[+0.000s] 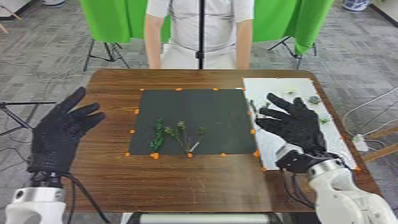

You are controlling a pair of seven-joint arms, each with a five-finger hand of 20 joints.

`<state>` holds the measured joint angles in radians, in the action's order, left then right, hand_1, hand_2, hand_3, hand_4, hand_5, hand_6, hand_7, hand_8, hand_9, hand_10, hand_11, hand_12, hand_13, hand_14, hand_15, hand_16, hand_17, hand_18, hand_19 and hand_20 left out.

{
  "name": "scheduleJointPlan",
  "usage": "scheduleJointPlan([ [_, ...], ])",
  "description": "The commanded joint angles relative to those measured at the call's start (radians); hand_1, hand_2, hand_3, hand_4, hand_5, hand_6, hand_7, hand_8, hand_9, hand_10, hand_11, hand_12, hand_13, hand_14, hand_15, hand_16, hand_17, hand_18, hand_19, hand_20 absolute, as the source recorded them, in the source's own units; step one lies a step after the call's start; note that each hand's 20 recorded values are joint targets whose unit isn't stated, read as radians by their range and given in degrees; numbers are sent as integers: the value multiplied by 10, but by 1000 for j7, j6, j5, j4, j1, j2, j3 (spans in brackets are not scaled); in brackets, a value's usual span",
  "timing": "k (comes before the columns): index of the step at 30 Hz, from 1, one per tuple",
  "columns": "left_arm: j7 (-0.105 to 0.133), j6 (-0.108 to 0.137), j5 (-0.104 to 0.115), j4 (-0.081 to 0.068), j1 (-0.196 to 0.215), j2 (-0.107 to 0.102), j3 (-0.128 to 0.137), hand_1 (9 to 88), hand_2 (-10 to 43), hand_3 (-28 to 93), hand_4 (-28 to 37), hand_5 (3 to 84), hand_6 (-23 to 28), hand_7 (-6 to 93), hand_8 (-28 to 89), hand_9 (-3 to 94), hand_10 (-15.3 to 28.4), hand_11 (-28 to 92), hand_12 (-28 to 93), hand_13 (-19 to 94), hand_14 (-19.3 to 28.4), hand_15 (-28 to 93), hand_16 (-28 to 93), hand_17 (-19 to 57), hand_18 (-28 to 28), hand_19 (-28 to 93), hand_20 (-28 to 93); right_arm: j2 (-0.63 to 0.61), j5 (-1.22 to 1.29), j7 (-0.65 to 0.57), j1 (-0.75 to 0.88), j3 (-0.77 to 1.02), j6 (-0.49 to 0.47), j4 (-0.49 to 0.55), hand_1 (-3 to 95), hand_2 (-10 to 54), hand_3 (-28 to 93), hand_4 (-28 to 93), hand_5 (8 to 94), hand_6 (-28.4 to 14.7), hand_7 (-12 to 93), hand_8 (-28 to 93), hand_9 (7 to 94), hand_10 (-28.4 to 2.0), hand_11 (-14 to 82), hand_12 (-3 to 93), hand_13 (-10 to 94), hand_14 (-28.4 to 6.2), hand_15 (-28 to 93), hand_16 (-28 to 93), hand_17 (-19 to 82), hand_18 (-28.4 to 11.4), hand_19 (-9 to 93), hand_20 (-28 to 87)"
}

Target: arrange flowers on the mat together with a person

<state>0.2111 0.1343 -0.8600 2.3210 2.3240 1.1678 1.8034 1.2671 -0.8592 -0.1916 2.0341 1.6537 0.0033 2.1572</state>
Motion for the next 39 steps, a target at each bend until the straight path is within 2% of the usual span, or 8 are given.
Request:
scheduleJointPlan([
  [1,-1,17,-10,-15,21,3,-17,222,88,735,-249,398,77,45,-63,408,207,214,123,315,282,525,-58,-30,284,652,20,13,20,-2,3,13,-26,-2,125,137,713,-273,438,-8,127,-123,486,-176,137,142,399,-204,350,140,56,-224,428,179],
  [5,-5,17,-11,-23,16,4,-19,224,88,734,-245,396,78,45,-62,416,211,238,131,331,283,570,-58,-29,284,658,38,19,21,-10,9,21,-37,2,125,137,712,-274,437,-8,126,-123,487,-178,139,143,399,-204,360,145,54,-223,436,189],
  [7,4,12,-9,-25,17,4,-22,225,87,734,-245,396,78,45,-62,419,212,243,132,337,284,586,-59,-25,284,664,47,31,23,-12,16,27,-37,7,125,138,712,-274,437,-8,126,-123,486,-178,139,144,398,-204,363,145,56,-223,445,195],
  [16,13,24,-8,-21,25,2,-16,223,83,740,-248,392,75,46,-64,417,202,220,123,331,280,522,-69,-25,284,652,54,68,7,-10,15,37,-35,14,123,138,710,-272,429,-9,122,-122,479,-180,136,142,396,-207,368,139,62,-223,463,205],
  [23,-1,18,-12,-25,20,6,-22,224,81,742,-247,391,75,46,-65,408,199,213,123,318,271,491,-58,-22,284,656,70,63,1,-18,10,31,-23,12,125,135,714,-269,427,-9,119,-119,473,-180,132,141,378,-210,360,134,87,-223,532,238],
  [30,-5,17,-13,-25,22,4,-28,228,81,739,-243,391,75,47,-64,408,200,211,123,318,270,488,-52,-21,284,655,78,64,5,-20,12,27,-24,11,128,133,715,-270,425,-10,118,-119,469,-181,130,141,374,-210,348,133,90,-225,537,238],
  [33,-17,9,-19,-25,17,9,-25,229,81,739,-241,392,75,47,-64,409,200,210,120,318,271,488,-51,-25,284,646,77,61,3,-32,12,25,-16,14,128,133,716,-270,425,-10,119,-119,471,-181,132,142,377,-209,349,135,89,-226,536,236],
  [39,-20,16,-15,-24,16,9,-28,234,81,737,-238,392,76,48,-65,411,201,213,120,319,272,494,-49,-30,284,635,76,63,3,-34,13,29,-18,13,129,134,716,-269,426,-10,121,-119,478,-183,142,144,380,-208,363,139,84,-228,535,234],
])
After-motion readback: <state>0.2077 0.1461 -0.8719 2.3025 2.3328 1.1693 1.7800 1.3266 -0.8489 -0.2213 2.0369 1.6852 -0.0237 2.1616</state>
